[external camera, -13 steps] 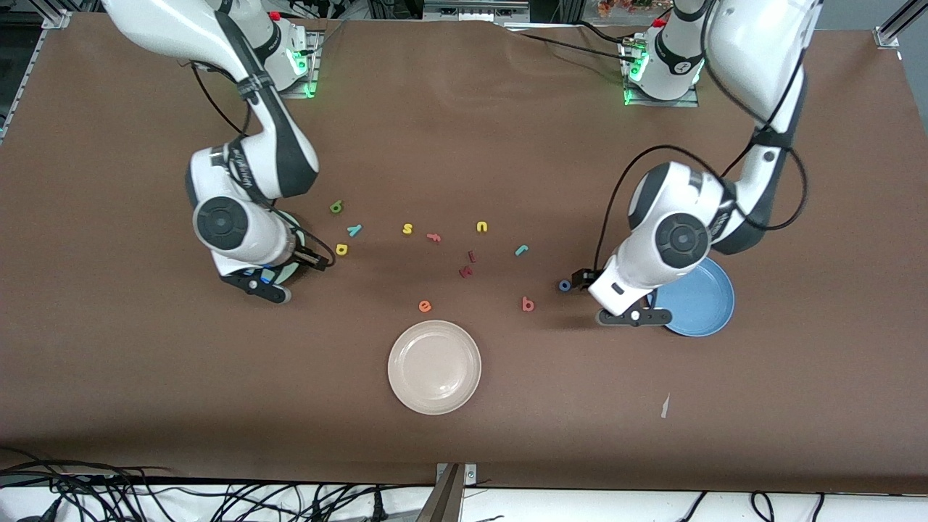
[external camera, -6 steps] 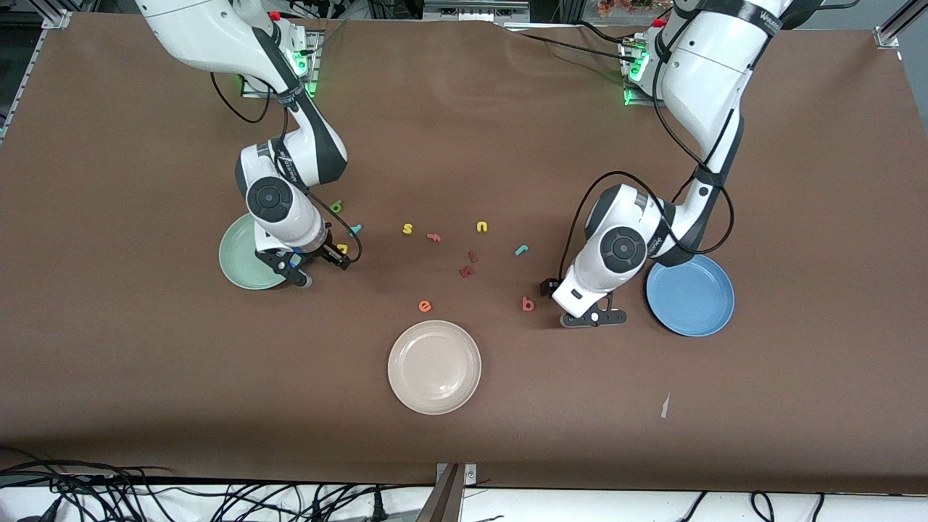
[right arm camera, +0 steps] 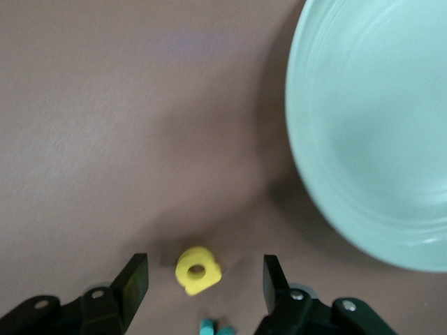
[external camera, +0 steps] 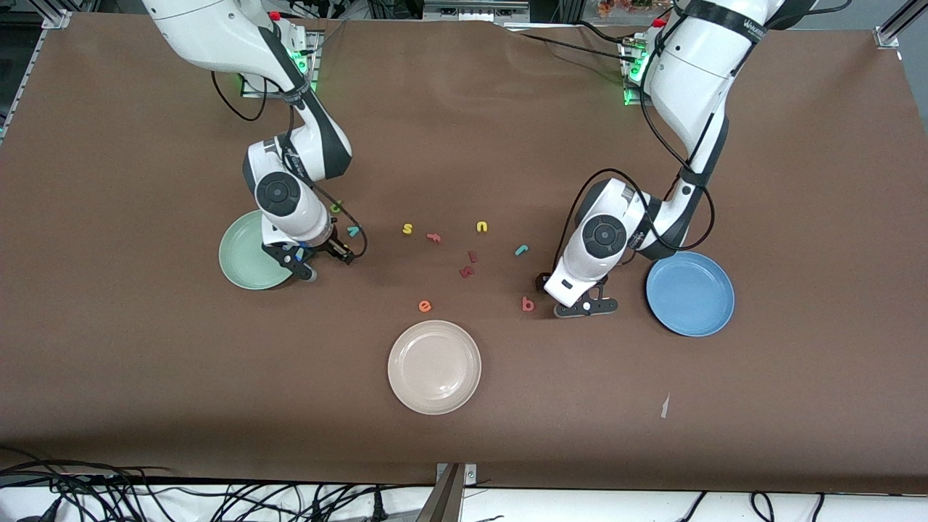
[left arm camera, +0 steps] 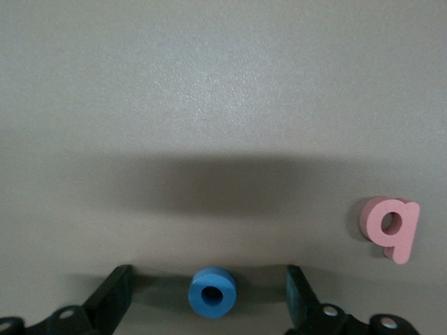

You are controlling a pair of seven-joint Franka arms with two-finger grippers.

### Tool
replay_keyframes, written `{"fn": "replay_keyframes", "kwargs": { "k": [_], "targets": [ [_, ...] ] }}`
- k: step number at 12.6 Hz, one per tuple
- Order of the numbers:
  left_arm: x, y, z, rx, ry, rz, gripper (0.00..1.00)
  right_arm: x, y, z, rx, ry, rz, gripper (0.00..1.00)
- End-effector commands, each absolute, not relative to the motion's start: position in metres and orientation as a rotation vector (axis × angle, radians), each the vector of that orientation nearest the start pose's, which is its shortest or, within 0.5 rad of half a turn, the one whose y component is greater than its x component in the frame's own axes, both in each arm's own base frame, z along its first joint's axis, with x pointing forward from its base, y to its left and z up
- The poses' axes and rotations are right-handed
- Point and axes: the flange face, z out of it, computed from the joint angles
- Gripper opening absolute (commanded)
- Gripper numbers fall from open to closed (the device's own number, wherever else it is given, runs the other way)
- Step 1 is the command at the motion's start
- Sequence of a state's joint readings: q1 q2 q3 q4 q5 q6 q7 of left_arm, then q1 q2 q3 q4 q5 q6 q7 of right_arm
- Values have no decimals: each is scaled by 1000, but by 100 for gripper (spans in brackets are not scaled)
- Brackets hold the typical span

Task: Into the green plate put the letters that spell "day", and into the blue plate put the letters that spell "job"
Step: 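Pinch the yellow a with the right gripper while the left gripper lifts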

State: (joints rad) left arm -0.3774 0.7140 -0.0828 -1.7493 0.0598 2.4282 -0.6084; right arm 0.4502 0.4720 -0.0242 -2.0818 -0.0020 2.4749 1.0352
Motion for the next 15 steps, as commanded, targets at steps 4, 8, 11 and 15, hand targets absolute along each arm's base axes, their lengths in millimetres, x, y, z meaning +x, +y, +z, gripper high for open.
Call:
{"fn": "replay_keyframes", "kwargs": {
  "k": [4, 8, 11, 15],
  "targets": [
    [586, -287, 168, -3102, -195, 53, 78, 519, 241, 181, -3048, 974, 76, 65],
    [584, -288, 169, -3092, -190, 74, 59, 516, 243, 175, -3056, 969, 86, 45],
    [584, -288, 170, -3091, -188, 76, 47, 513, 247, 171, -3064, 958, 94, 28],
    [584, -288, 169, -3089, -200, 77, 33, 521, 249, 195, -3052, 921, 55, 0]
  ]
}}
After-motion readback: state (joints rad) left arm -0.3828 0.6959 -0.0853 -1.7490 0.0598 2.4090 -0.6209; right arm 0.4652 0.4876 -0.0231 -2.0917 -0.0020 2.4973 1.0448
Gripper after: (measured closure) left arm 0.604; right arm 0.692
